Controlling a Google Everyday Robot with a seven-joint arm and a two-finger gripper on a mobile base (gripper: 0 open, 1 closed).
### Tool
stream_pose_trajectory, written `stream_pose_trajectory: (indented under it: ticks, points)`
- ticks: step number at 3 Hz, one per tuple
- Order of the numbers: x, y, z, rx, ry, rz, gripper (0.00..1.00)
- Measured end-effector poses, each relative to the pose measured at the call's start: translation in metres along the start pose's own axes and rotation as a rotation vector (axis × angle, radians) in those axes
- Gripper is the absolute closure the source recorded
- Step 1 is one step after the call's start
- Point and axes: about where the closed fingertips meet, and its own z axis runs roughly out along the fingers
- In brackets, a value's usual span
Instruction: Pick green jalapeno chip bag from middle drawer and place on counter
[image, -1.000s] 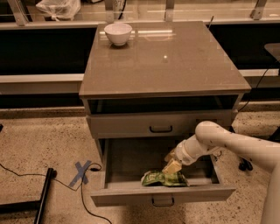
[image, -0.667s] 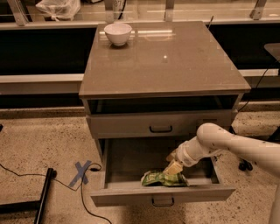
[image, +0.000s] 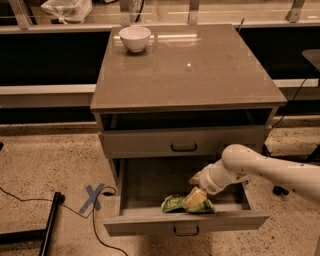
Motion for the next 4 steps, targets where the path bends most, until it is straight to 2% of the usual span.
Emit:
stream_pose_trajectory:
  ticks: [1, 4]
  points:
    - [0.000, 0.002, 0.000, 0.000, 0.002, 0.001, 0.34]
    - [0.014, -0.007, 0.021, -0.018, 0.038, 0.020, 0.36]
